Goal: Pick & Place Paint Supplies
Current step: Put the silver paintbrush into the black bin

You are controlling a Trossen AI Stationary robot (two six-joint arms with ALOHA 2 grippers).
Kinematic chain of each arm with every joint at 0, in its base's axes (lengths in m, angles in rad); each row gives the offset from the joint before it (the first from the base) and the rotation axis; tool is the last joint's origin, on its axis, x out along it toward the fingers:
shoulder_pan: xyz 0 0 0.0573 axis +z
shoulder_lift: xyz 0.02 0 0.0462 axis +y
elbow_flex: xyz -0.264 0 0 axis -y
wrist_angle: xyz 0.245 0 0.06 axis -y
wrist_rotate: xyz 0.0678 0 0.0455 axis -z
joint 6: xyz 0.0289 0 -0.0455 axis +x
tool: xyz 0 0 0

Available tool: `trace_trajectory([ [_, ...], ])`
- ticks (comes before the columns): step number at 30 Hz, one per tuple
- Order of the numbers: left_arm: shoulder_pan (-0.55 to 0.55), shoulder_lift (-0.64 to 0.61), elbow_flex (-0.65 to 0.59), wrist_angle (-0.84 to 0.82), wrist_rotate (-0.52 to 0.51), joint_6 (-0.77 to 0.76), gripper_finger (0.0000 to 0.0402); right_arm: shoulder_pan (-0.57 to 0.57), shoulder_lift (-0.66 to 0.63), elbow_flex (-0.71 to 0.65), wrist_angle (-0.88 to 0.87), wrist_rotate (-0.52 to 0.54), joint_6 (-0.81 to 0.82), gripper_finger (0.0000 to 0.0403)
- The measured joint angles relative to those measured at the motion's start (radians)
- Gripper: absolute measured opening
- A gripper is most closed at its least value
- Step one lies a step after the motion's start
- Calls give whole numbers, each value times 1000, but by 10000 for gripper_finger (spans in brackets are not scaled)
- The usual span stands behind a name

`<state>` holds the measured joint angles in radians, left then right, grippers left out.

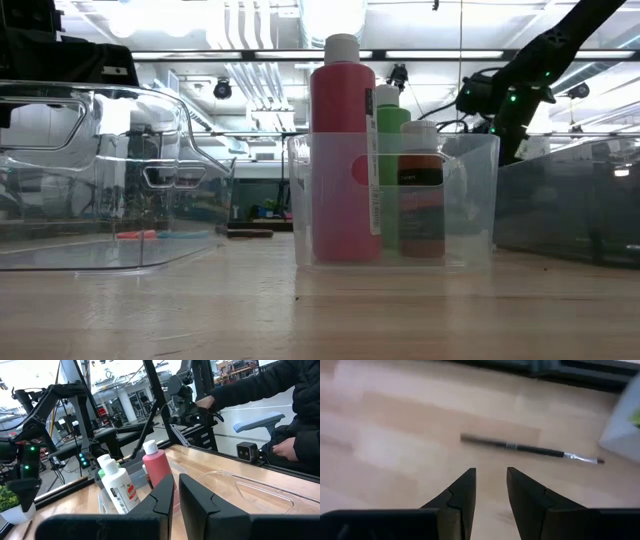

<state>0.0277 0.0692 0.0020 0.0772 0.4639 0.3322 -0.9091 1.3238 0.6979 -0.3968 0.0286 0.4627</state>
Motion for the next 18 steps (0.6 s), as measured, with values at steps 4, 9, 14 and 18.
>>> trace_trajectory([
  [4, 0, 0, 0, 0, 0, 0, 36, 2, 32, 0, -19, -11, -133, 108],
  [9, 0, 0, 0, 0, 0, 0, 36, 3, 49, 33, -55, -11, -202, 108],
  [14, 0, 0, 0, 0, 0, 0, 36, 6, 86, 166, -201, -1, -389, 108],
  [18, 0, 0, 0, 0, 0, 0, 35, 3, 148, 295, -283, 37, -589, 108],
])
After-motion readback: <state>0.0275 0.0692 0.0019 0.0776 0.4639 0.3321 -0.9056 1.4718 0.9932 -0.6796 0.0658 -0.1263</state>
